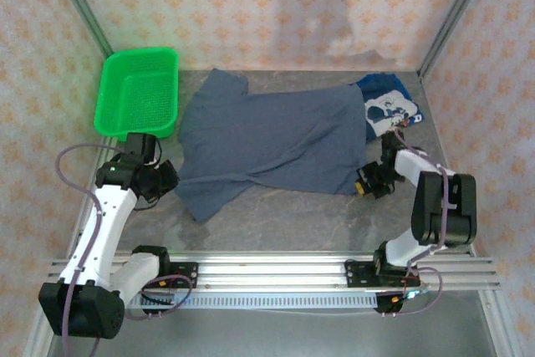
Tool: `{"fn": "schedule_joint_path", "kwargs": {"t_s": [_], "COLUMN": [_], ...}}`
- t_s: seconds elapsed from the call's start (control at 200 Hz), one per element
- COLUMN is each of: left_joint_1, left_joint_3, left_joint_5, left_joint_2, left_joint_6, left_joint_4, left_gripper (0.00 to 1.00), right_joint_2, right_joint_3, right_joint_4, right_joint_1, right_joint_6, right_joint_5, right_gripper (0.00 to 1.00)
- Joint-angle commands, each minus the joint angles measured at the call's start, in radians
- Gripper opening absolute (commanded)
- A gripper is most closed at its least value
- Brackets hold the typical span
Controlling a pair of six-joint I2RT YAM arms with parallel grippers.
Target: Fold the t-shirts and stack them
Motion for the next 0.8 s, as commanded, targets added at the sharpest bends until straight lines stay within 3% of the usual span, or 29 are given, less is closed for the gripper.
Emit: {"fn": "schedule_joint_path", "kwargs": {"t_s": [0.0, 0.38, 0.62, 0.796], "left_joint_1": [0.012, 0.012, 0.012, 0.012], "left_joint_3": [-0.009, 0.018, -0.015, -0.016], "left_joint_5": [-0.027, -0.043, 0.001, 0.001], "left_joint_2": [-0.027, -0.064, -0.076, -0.078], "left_joint_6": [0.018, 0.041, 0.032, 0.04], "left_joint_4": [-0.004, -0.034, -0.002, -0.005], "left_gripper": [0.0, 0.0, 0.0, 0.0], "right_joint_2": [0.012, -0.028, 0.018, 0.101], "right_joint_3": [0.098, 0.288, 0.28, 0.356], "right_joint_4": [0.025, -0.347, -0.318, -0.365], "right_joint_1": [0.005, 0.006, 0.018, 0.085], "right_joint_6": [-0.104, -0.411, -0.445, -0.527], "right_joint_5": [0.045, 0.195, 0.145, 0.235], "right_gripper": [0.0, 0.0, 0.0, 0.0]}}
